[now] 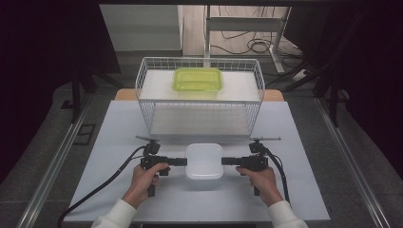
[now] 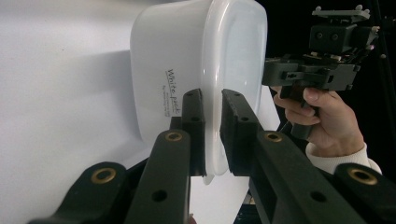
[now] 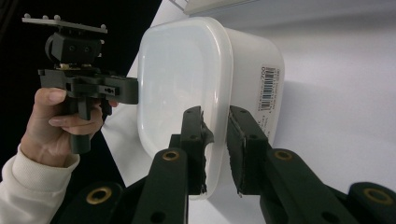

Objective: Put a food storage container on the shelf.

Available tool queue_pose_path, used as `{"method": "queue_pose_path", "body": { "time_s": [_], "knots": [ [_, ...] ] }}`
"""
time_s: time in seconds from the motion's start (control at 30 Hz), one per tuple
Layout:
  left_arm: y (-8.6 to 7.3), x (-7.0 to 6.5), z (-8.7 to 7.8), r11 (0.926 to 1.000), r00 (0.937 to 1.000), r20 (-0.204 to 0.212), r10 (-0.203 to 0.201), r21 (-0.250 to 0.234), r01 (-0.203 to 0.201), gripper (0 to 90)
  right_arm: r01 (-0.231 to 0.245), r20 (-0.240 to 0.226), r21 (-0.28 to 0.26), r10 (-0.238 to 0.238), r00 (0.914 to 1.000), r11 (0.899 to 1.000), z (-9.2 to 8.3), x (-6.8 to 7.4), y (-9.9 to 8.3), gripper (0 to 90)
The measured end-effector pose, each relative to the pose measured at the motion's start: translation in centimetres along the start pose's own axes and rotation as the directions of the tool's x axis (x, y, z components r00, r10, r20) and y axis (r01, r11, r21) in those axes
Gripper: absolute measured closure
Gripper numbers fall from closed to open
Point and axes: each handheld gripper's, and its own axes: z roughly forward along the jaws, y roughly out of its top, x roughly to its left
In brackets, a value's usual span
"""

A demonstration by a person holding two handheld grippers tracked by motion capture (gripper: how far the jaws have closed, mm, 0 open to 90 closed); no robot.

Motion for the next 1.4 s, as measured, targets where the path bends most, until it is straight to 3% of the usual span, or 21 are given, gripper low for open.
{"method": "queue_pose_path", "body": {
  "time_s": [0.57, 1.4],
  "knots": [
    [0.2, -0.8, -0.1, 0.9989, 0.9987, -0.023, 0.046, -0.003, -0.046, 80.6, 0.019, 0.008, -0.014, -0.019, 0.9998, 1.0, -0.3, 0.3, 0.1, 77.2],
    [0.4, -1.7, -0.5, 0.9964, 0.996, -0.032, 0.084, -0.014, -0.084, 80.8, 0.048, -0.001, -0.033, -0.048, 0.9988, 0.998, -0.8, 1.0, 0.3, 78.2]
  ]
}}
